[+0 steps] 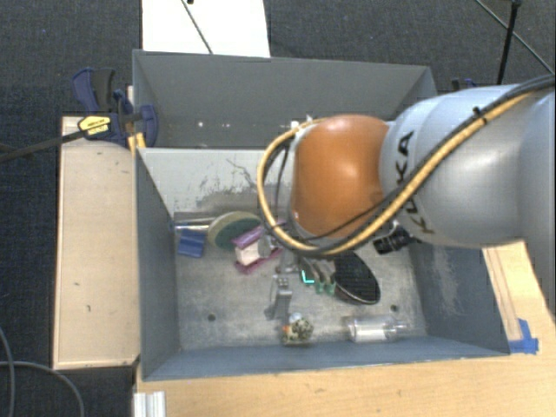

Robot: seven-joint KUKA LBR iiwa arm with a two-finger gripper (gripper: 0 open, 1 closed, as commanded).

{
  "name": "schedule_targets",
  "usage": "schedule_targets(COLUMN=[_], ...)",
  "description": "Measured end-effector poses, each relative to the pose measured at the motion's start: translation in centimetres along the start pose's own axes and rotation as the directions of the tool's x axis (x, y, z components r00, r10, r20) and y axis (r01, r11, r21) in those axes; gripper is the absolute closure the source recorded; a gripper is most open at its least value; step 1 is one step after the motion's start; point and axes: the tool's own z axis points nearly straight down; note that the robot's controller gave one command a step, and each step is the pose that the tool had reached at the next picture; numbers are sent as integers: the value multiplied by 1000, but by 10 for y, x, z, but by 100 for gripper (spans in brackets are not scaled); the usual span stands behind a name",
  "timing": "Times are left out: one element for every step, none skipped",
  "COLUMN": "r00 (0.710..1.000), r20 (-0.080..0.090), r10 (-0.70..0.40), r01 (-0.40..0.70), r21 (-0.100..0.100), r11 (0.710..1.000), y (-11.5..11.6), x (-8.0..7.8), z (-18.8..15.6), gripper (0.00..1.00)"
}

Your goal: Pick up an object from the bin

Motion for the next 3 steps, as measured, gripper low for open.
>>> schedule_targets(r00=[1000, 989, 981], r20=[20, 1, 9], r10=[-6, 148, -194], r01=[6, -148, 194], r21=[-3, 1, 1], r11=[1000, 989, 981], y=[0, -12, -17], x=[-79, -65, -88], z=[-124, -14, 80], gripper=[0, 0, 0])
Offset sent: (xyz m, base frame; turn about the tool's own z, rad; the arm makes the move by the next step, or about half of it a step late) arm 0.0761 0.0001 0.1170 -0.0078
